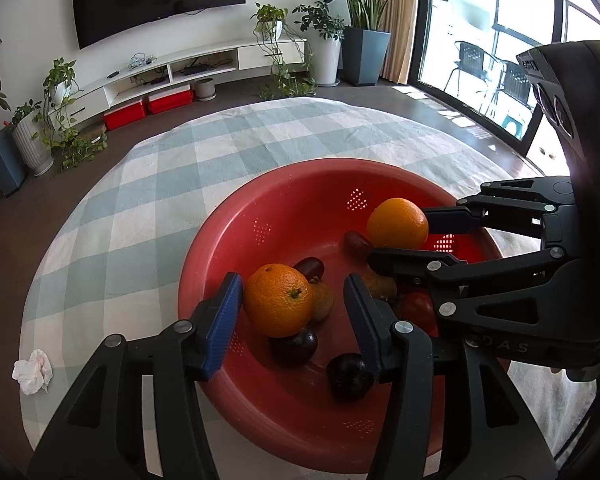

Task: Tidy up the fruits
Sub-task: 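Open both tools to drop the oranges into the red bowl, then withdraw both tools to the last two oranges and close each on one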

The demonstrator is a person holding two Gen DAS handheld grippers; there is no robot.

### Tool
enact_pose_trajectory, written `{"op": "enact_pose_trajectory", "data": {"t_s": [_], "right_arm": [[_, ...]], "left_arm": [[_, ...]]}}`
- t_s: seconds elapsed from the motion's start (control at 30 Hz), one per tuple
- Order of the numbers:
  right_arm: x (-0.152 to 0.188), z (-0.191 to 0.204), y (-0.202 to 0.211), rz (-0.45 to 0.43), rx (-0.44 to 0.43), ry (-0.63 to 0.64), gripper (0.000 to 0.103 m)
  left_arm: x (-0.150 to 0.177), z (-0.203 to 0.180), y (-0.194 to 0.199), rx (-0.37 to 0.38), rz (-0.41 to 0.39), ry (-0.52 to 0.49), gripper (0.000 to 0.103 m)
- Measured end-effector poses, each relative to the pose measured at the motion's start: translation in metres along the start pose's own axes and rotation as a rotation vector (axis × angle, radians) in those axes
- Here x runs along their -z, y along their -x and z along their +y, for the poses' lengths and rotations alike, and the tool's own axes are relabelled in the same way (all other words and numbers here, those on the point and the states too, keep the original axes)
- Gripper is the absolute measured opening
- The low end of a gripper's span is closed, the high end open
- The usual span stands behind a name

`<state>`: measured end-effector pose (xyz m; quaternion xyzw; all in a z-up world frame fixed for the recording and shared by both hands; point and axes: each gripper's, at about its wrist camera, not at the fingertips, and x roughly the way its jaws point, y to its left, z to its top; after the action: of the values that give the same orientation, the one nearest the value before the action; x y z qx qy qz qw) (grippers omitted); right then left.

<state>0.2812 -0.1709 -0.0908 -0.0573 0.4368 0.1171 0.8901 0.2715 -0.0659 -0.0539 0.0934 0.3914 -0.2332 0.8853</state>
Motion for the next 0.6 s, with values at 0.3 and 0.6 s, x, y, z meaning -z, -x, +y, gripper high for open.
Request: {"op": "enact_pose_trajectory", "data": {"t_s": [0.3,0.6], "right_arm": [[0.0,-0.001,0.009,-0.022,0.002,-0.01,0.056],[0.014,-0.002,0.044,-0.094,-0.002,-0.03,0.062]], "left_arm": [[0.003,0.001,0.024,0.005,-0.059,0.025,0.078],[0.013,-0.006,0.066,0.013,-0.12,0.026,0.103]]}}
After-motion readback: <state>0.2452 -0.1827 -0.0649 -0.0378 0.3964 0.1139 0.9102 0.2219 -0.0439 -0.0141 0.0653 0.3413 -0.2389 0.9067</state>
